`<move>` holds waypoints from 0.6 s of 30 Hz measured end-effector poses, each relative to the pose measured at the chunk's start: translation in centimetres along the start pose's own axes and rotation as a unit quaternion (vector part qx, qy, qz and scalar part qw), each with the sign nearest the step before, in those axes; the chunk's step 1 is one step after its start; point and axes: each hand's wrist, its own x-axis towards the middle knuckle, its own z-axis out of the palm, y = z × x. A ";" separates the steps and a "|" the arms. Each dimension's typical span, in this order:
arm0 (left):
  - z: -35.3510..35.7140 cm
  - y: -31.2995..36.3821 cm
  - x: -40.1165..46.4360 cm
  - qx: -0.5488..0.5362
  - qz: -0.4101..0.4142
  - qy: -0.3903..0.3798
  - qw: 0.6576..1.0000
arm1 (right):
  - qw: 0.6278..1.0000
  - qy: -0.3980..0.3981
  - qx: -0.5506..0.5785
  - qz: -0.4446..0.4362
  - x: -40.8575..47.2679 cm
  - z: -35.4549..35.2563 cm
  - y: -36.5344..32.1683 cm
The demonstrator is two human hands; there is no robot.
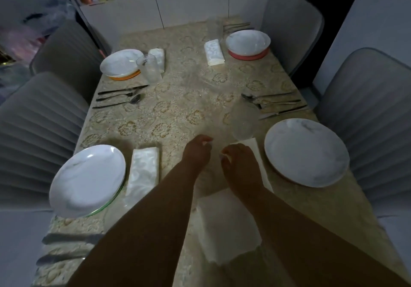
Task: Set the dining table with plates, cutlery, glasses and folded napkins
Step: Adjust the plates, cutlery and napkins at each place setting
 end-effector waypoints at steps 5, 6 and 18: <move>2.3 0.3 3.9 0.086 -0.067 -0.004 0.994 | 0.997 0.028 0.042 0.054 2.3 0.9 0.3; 2.5 0.4 4.2 0.107 -0.077 0.009 0.991 | 0.996 0.025 0.057 0.066 2.6 1.0 0.4; -3.5 1.6 3.7 -0.291 -0.220 -0.113 0.924 | 0.953 -0.006 0.206 0.224 9.1 1.8 -3.1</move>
